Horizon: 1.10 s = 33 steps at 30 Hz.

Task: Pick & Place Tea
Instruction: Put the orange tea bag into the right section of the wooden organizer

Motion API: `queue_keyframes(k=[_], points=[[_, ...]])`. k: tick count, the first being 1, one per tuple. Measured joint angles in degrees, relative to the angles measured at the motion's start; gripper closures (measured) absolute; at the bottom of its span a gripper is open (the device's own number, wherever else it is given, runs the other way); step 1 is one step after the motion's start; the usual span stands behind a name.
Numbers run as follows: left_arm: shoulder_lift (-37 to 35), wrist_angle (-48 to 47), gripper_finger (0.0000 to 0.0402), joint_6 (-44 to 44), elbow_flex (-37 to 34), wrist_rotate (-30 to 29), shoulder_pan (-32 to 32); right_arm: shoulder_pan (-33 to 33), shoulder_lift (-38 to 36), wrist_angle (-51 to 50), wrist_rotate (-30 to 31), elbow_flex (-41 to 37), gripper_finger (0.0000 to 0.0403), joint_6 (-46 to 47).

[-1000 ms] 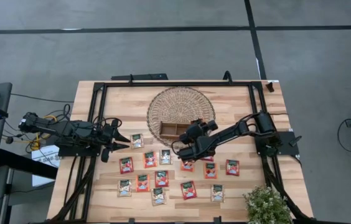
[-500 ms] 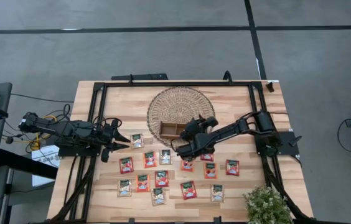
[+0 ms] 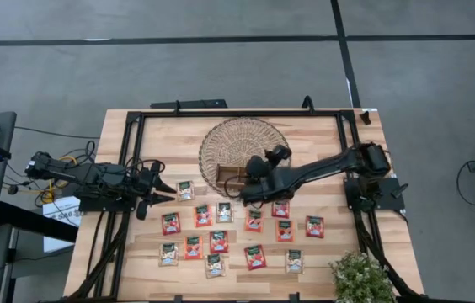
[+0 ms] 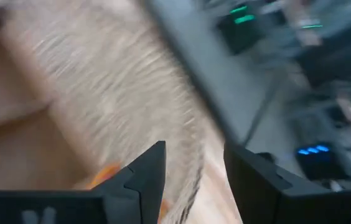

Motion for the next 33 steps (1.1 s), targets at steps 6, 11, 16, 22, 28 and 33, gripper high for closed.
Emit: queue_keyframes(k=[6, 11, 16, 22, 28, 33], points=[[0.0, 0.0, 0.0298, 0.0, 0.0, 0.8, 0.0, -3.6, -6.0, 3.2, -21.9, 0.0, 0.0262, -22.4], [0.0, 0.0, 0.0298, -0.1, 0.0, 2.1, 0.0, -9.3, -10.0, 5.7, -28.7, 0.0, 0.0274, -35.6], [0.0, 0.0, 0.0298, -0.4, 0.0, 3.6, 0.0, -16.4, -12.7, 6.2, -46.1, -0.1, 0.0281, -46.8], [0.0, 0.0, 0.0298, -2.6, 0.0, 3.7, 0.0, -21.8, -13.9, 4.1, -56.7, -0.1, 0.0281, -56.4], [0.0, 0.0, 0.0298, -3.2, 0.0, 3.7, 0.0, -23.1, -12.1, -4.6, -60.0, -0.1, 0.028, -64.6], [0.0, 0.0, 0.0298, -3.2, 0.0, 3.7, 0.0, -23.5, -8.2, -6.2, -59.0, -0.1, 0.028, -68.4]])
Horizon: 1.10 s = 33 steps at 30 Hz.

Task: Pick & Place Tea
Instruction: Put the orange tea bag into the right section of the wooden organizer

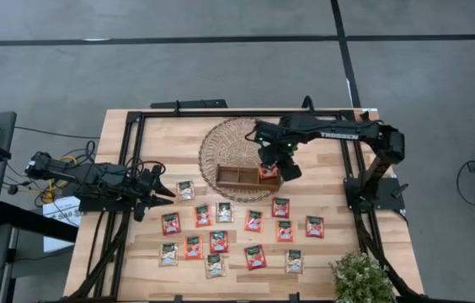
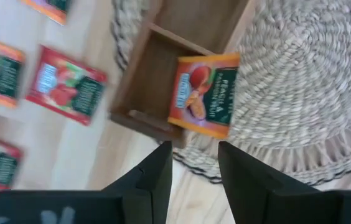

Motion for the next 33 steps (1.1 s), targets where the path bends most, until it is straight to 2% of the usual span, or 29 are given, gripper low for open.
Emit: queue_keyframes(k=[6, 17, 33], points=[[0.0, 0.0, 0.0298, -0.1, 0.0, 0.0, 0.0, -0.8, 3.4, 1.7, 1.6, 0.1, 0.0268, -3.1], [0.0, 0.0, 0.0298, 0.0, 0.0, -0.5, 0.0, -1.6, 3.5, 4.6, 1.7, 0.2, 0.0228, -3.7], [0.0, 0.0, 0.0298, 0.2, 0.0, -0.5, 0.0, -1.6, 6.5, 6.5, 0.5, 0.2, 0.0244, -1.2]])
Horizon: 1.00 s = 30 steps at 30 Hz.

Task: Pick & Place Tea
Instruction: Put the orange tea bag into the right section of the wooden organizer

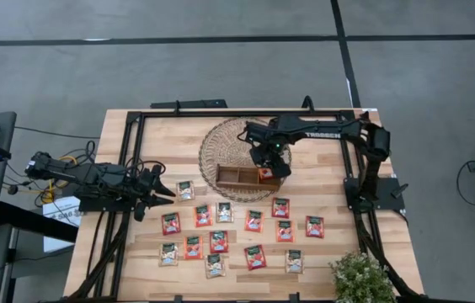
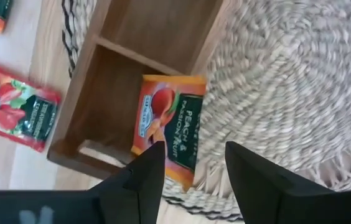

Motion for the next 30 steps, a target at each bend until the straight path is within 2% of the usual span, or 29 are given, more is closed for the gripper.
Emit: queue_keyframes(k=[15, 30], points=[[0.0, 0.0, 0.0298, 0.0, 0.0, 0.0, 0.0, 1.0, 0.0, -2.8, -0.7, 0.0, 0.0306, 5.6], [0.0, 0.0, 0.0298, -0.2, 0.0, 0.0, 0.0, 1.6, 0.3, -2.8, -0.4, 0.0, 0.0312, 8.6]])
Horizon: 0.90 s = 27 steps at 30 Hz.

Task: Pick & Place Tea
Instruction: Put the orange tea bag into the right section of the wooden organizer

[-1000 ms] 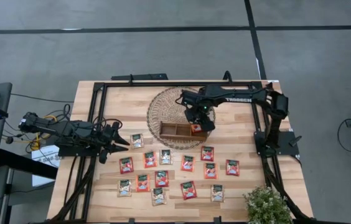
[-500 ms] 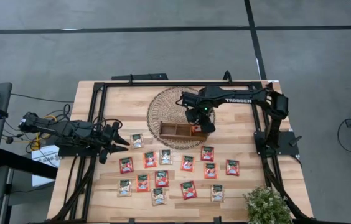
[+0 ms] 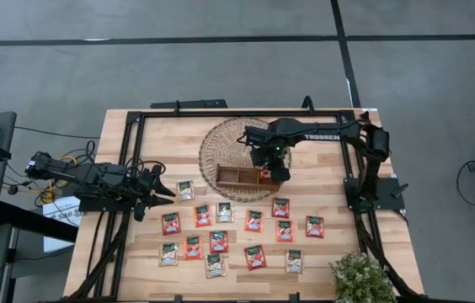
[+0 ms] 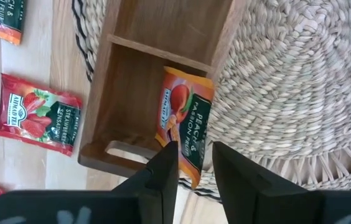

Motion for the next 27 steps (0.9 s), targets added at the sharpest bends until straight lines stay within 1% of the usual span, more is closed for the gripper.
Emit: queue_keyframes(k=[10, 13, 15, 17, 20, 22, 25, 27], points=[[0.0, 0.0, 0.0298, 0.0, 0.0, 0.0, 0.0, 0.8, -2.4, -1.5, 0.0, 0.0, 0.0312, 3.1], [0.0, 0.0, 0.0298, 0.0, 0.0, 0.0, 0.0, 1.3, -4.3, -2.2, -0.1, 0.0, 0.0311, 5.8], [0.0, 0.0, 0.0298, 0.0, 0.0, 0.0, 0.0, 2.0, -5.9, -4.4, -0.3, 0.0, 0.0311, 8.3], [0.0, 0.0, 0.0298, 0.0, 0.0, 0.0, 0.0, 2.9, -7.6, -6.6, -2.5, 0.0, 0.0311, 11.5], [0.0, 0.0, 0.0298, 0.0, 0.0, 0.0, 0.0, 5.3, -9.4, -8.6, -11.0, 0.0, 0.0311, 16.9], [0.0, 0.0, 0.0298, 0.0, 0.0, 0.0, 0.0, 7.8, -10.1, -9.3, -15.2, 0.0, 0.0311, 19.7], [0.0, 0.0, 0.0298, 0.0, 0.0, 0.2, 0.0, 12.7, -10.3, -9.7, -16.2, -0.1, 0.0311, 22.6], [0.0, 0.0, 0.0298, 0.0, 0.0, 0.5, 0.0, 16.5, -10.3, -9.3, -16.2, -1.6, 0.0311, 23.8]])
